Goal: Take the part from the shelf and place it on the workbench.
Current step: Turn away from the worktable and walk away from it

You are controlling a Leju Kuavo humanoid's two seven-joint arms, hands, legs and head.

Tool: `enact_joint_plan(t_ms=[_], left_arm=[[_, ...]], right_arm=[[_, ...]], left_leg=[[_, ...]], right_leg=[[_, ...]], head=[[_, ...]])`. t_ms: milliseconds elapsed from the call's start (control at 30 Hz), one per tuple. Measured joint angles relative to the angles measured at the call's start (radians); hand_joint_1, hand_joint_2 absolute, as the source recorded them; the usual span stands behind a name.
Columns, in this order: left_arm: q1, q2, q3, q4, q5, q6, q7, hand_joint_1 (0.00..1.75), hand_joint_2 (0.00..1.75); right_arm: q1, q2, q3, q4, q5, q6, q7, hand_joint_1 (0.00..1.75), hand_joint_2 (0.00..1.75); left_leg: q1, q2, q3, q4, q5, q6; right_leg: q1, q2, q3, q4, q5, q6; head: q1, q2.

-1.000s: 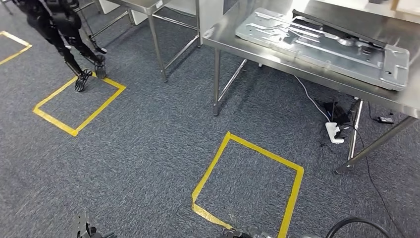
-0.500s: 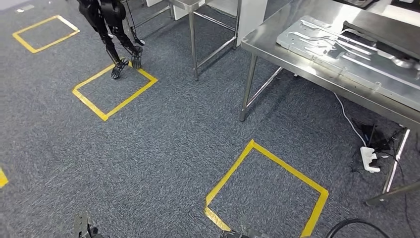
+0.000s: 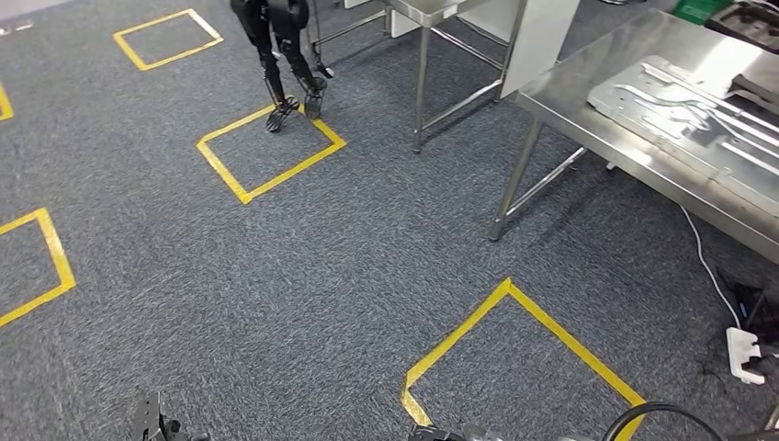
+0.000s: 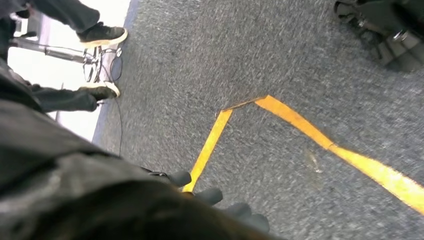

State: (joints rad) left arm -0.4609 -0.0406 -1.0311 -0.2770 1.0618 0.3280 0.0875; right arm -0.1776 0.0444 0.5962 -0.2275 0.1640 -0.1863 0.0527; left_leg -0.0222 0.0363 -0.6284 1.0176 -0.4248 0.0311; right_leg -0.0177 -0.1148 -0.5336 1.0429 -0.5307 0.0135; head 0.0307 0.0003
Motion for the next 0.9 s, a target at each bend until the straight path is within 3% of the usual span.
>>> enact_joint_plan(t_ms=[67, 133, 167, 200, 233, 267, 333, 400, 433, 467, 500, 567, 633, 700, 733, 800, 833, 900], left_arm=[[-0.001, 0.000, 0.000, 0.000, 0.009, -0.004, 0.013, 0.00, 0.00], [-0.003, 0.000, 0.000, 0.000, 0.013, -0.009, 0.030, 0.00, 0.00], [-0.003, -0.001, 0.000, 0.000, 0.014, -0.010, 0.037, 0.00, 0.00], [-0.001, -0.001, 0.000, 0.000, 0.015, -0.010, 0.042, 0.00, 0.00], [0.001, -0.001, 0.000, 0.000, 0.015, -0.010, 0.045, 0.00, 0.00], [0.003, -0.001, 0.000, 0.000, 0.016, -0.011, 0.047, 0.00, 0.00], [0.003, -0.001, 0.000, 0.000, 0.017, -0.012, 0.047, 0.00, 0.00], [0.002, 0.000, 0.000, 0.000, 0.018, -0.012, 0.049, 0.00, 0.00], [0.003, 0.000, 0.000, 0.000, 0.018, -0.012, 0.050, 0.00, 0.00], [0.004, 0.001, 0.000, 0.000, 0.018, -0.012, 0.051, 0.00, 0.00], [0.006, 0.003, 0.000, 0.000, 0.018, -0.011, 0.052, 0.00, 0.00], [0.006, 0.006, 0.000, 0.000, 0.017, -0.010, 0.054, 0.00, 0.00], [0.003, 0.006, 0.000, 0.000, 0.016, -0.011, 0.056, 0.00, 0.00], [0.004, 0.006, 0.000, 0.000, 0.014, -0.011, 0.058, 0.00, 0.00], [0.006, 0.006, 0.000, 0.000, 0.014, -0.011, 0.059, 0.00, 0.00], [0.006, 0.006, 0.000, 0.000, 0.015, -0.010, 0.060, 0.00, 0.00], [0.004, 0.006, 0.000, 0.000, 0.016, -0.010, 0.060, 0.00, 0.00], [0.000, 0.006, 0.000, 0.000, 0.018, -0.010, 0.059, 0.00, 0.00]], right_arm=[[-0.003, 0.000, 0.000, 0.000, 0.000, 0.002, 0.000, 0.00, 0.00], [-0.004, -0.001, 0.000, 0.000, 0.000, 0.006, 0.000, 0.00, 0.00], [-0.003, -0.001, 0.000, 0.000, 0.000, 0.009, 0.001, 0.00, 0.00], [-0.001, -0.001, 0.000, 0.000, 0.000, 0.011, 0.001, 0.00, 0.00], [0.000, -0.001, 0.000, 0.000, 0.000, 0.012, 0.001, 0.00, 0.00], [0.001, -0.001, 0.000, 0.000, 0.000, 0.012, 0.002, 0.00, 0.00], [0.000, -0.003, 0.001, 0.000, 0.000, 0.013, 0.002, 0.00, 0.00], [-0.001, -0.004, 0.001, 0.001, 0.000, 0.014, 0.003, 0.00, 0.00], [-0.002, -0.004, 0.001, 0.001, -0.001, 0.014, 0.003, 0.00, 0.00], [-0.003, -0.003, 0.001, 0.001, -0.001, 0.015, 0.003, 0.00, 0.00], [-0.004, -0.003, 0.001, 0.001, -0.002, 0.015, 0.003, 0.00, 0.00], [-0.004, -0.002, 0.001, 0.001, -0.002, 0.014, 0.004, 0.00, 0.00], [-0.004, -0.003, 0.001, 0.001, -0.002, 0.014, 0.004, 0.00, 0.00], [-0.003, -0.003, 0.001, 0.001, -0.002, 0.015, 0.004, 0.00, 0.00], [-0.003, -0.003, 0.001, 0.001, -0.002, 0.015, 0.004, 0.00, 0.00], [-0.003, -0.003, 0.001, 0.001, -0.002, 0.015, 0.004, 0.00, 0.00], [-0.004, -0.003, 0.001, 0.001, -0.002, 0.015, 0.004, 0.00, 0.00], [-0.005, -0.003, 0.002, 0.001, -0.002, 0.015, 0.004, 0.00, 0.00]], left_leg=[[0.009, -0.022, 0.017, -0.019, 0.006, 0.009], [0.013, -0.044, 0.021, -0.023, 0.007, 0.017], [0.013, -0.057, 0.021, -0.022, 0.006, 0.018], [0.014, -0.072, 0.021, -0.020, 0.003, 0.019], [0.015, -0.088, 0.021, -0.015, 0.001, 0.017], [0.017, -0.104, 0.021, -0.009, -0.004, 0.014], [0.021, -0.131, 0.015, 0.012, -0.017, 0.002], [0.021, -0.154, 0.003, 0.028, -0.026, -0.012], [0.022, -0.165, -0.002, 0.030, -0.026, -0.018], [0.023, -0.175, -0.006, 0.029, -0.024, -0.023], [0.023, -0.167, -0.008, 0.031, -0.024, -0.027], [0.020, -0.114, -0.030, 0.073, -0.046, -0.037], [0.022, -0.057, -0.087, 0.188, -0.098, -0.047], [0.027, -0.045, -0.145, 0.291, -0.129, -0.052], [0.027, -0.044, -0.152, 0.297, -0.119, -0.053], [0.026, -0.029, -0.103, 0.194, -0.052, -0.045], [0.020, -0.005, -0.067, 0.123, -0.024, -0.036], [0.008, 0.032, -0.019, 0.032, 0.001, -0.020]], right_leg=[[0.000, 0.049, -0.018, 0.047, -0.029, 0.007], [-0.002, 0.100, -0.084, 0.168, -0.079, 0.009], [-0.002, 0.108, -0.121, 0.226, -0.094, 0.011], [-0.003, 0.110, -0.147, 0.258, -0.092, 0.014], [-0.005, 0.112, -0.157, 0.254, -0.070, 0.016], [-0.007, 0.115, -0.147, 0.212, -0.031, 0.019], [-0.017, 0.152, -0.106, 0.093, 0.033, 0.023], [-0.021, 0.189, -0.082, 0.039, 0.044, 0.016], [-0.020, 0.192, -0.080, 0.038, 0.039, 0.009], [-0.020, 0.179, -0.078, 0.038, 0.040, 0.000], [-0.020, 0.168, -0.075, 0.035, 0.041, -0.007], [-0.023, 0.144, -0.068, 0.029, 0.042, -0.021], [-0.019, 0.118, -0.062, 0.027, 0.038, -0.029], [-0.017, 0.091, -0.058, 0.027, 0.033, -0.031], [-0.017, 0.078, -0.055, 0.027, 0.029, -0.031], [-0.016, 0.054, -0.044, 0.027, 0.021, -0.029], [-0.014, 0.043, -0.037, 0.026, 0.017, -0.027], [-0.010, 0.021, -0.025, 0.021, 0.009, -0.019]], head=[[0.001, 0.000], [0.001, 0.000], [0.001, 0.000], [0.001, 0.000], [0.001, 0.000], [0.001, 0.000], [0.002, 0.000], [0.001, 0.000], [0.001, 0.000], [0.000, 0.000], [0.001, 0.000], [-0.002, 0.000], [-0.004, 0.000], [-0.004, 0.000], [-0.004, 0.000], [-0.004, 0.000], [-0.004, 0.000], [-0.003, 0.000]])
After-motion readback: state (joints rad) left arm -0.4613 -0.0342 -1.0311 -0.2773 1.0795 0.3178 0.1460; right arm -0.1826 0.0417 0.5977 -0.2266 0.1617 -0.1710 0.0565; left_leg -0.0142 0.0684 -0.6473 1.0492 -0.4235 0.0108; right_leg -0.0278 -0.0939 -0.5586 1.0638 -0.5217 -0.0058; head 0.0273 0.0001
